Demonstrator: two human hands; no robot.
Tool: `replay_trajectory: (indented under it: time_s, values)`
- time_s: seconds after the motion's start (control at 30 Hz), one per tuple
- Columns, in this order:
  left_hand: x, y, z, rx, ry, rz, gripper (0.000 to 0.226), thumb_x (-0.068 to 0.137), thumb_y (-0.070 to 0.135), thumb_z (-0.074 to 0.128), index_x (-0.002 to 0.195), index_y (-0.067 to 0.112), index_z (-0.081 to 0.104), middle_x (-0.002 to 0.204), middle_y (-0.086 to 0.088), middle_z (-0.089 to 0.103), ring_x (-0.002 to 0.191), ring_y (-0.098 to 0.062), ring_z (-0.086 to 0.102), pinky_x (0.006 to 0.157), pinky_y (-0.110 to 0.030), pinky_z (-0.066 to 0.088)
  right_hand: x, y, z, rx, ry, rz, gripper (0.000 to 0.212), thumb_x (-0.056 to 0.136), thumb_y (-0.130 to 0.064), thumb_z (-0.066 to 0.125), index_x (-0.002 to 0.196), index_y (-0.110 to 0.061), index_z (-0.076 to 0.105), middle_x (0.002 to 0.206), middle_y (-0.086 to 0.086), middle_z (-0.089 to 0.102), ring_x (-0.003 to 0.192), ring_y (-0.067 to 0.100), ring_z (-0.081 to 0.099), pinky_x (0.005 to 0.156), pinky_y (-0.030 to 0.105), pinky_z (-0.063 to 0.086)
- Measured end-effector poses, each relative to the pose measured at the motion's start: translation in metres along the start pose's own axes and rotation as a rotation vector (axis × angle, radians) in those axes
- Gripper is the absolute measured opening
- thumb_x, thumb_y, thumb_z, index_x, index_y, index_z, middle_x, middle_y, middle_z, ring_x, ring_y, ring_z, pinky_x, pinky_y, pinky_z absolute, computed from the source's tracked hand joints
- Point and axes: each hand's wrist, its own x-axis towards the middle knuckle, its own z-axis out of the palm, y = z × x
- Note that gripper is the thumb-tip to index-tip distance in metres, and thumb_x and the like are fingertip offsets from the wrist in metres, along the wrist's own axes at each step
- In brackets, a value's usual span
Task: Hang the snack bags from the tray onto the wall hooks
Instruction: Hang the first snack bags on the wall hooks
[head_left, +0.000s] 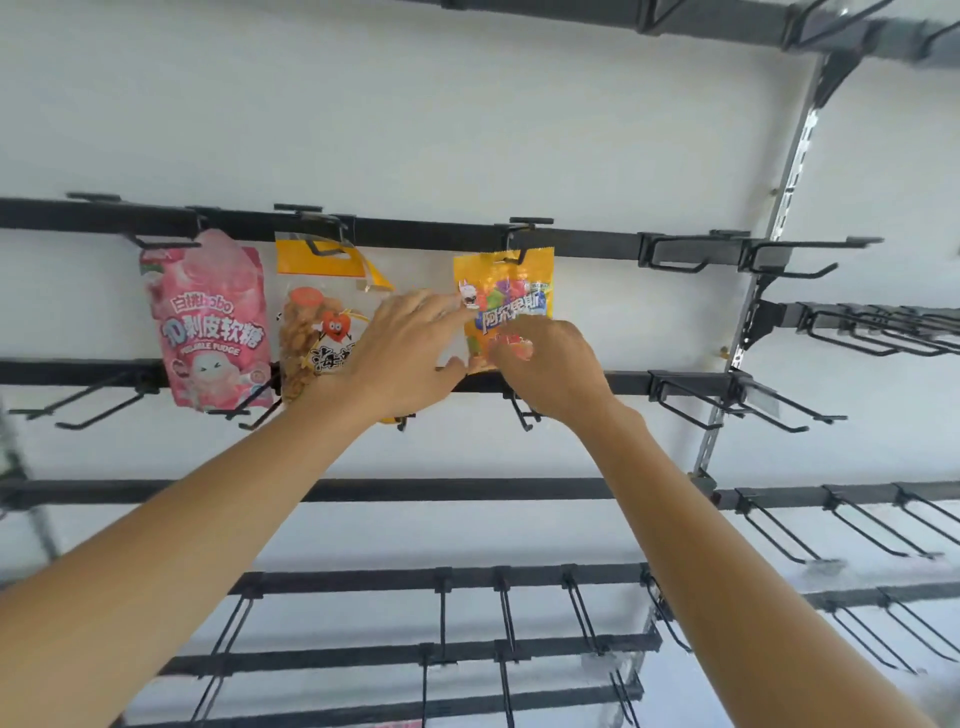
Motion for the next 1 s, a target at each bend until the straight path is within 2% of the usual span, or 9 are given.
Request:
replay_trajectory:
  time_s: [0.03,0.07,0.17,0.23,0.4,0.7,0.87,1.0]
  values:
    - [-0.011,0.004,-0.008,-0.037,0.034,-0.033,0.054,0.093,0.031,0.050,0.146,0.022,0.044,0.152,0.000,0.042,0.140,-0.025,0.035,0.113,-0.043,0.026,-0.011,-0.004,-0.002,-0.008,-0.008,-0.039,0.035,0.092,-0.042,0.058,0.121,-0.024,0.067,0.115,0.002,0.069,0.106,0.029,0.062,0.089,0.039,0.054]
    - [-0.023,0.007,-0.015,-0.072,0.066,-0.077,0.052,0.091,0.028,0.051,0.143,0.021,0.048,0.148,0.000,0.048,0.137,-0.025,0.040,0.111,-0.043,0.031,-0.021,-0.007,-0.004,-0.023,-0.024,-0.076,0.039,0.091,-0.044,0.059,0.123,-0.024,0.066,0.117,0.002,0.068,0.108,0.029,0.061,0.091,0.041,0.053]
    - [-0.067,0.016,-0.029,-0.073,0.042,-0.175,0.048,0.092,0.024,0.057,0.140,0.020,0.052,0.144,0.000,0.054,0.132,-0.025,0.047,0.109,-0.043,0.036,-0.052,-0.017,-0.003,-0.063,-0.119,-0.166,0.054,0.093,-0.049,0.059,0.141,-0.024,0.053,0.143,0.000,0.054,0.135,0.024,0.043,0.109,0.044,0.040]
    - [-0.099,0.018,-0.035,-0.059,-0.033,-0.207,0.050,0.092,0.025,0.058,0.142,0.020,0.051,0.145,-0.001,0.052,0.131,-0.027,0.047,0.108,-0.043,0.035,-0.068,-0.027,0.005,-0.043,-0.167,-0.210,0.055,0.094,-0.048,0.058,0.144,-0.024,0.051,0.148,0.000,0.050,0.140,0.023,0.037,0.113,0.043,0.036]
    - [-0.186,0.007,-0.062,0.026,-0.245,-0.383,0.057,0.091,0.028,0.056,0.146,0.027,0.043,0.150,0.001,0.045,0.134,-0.026,0.041,0.107,-0.041,0.032,-0.106,-0.069,0.052,0.056,-0.331,-0.332,0.051,0.095,-0.041,0.058,0.142,-0.022,0.053,0.148,-0.002,0.051,0.139,0.022,0.041,0.111,0.040,0.038]
    - [-0.348,-0.031,-0.104,0.153,-0.530,-0.738,0.059,0.094,0.033,0.052,0.150,0.027,0.036,0.154,0.001,0.038,0.140,-0.025,0.034,0.113,-0.040,0.026,-0.185,-0.165,0.170,0.059,-0.702,-0.427,0.065,0.096,-0.044,0.055,0.154,-0.026,0.031,0.158,0.005,0.034,0.143,0.030,0.030,0.115,0.048,0.032]
    - [-0.444,-0.056,-0.109,0.158,-0.656,-0.914,0.058,0.095,0.035,0.051,0.150,0.026,0.036,0.156,-0.003,0.036,0.142,-0.029,0.033,0.115,-0.044,0.028,-0.237,-0.212,0.241,-0.001,-0.896,-0.467,0.064,0.094,-0.053,0.051,0.151,-0.029,0.035,0.152,0.008,0.038,0.140,0.036,0.034,0.112,0.049,0.033]
    - [-0.514,-0.077,-0.098,0.120,-0.740,-1.031,0.063,0.092,0.041,0.053,0.150,0.028,0.034,0.154,-0.005,0.039,0.139,-0.034,0.037,0.111,-0.050,0.033,-0.278,-0.246,0.303,-0.004,-1.039,-0.458,0.065,0.084,-0.065,0.048,0.141,-0.035,0.044,0.146,0.007,0.048,0.134,0.037,0.044,0.107,0.052,0.041]
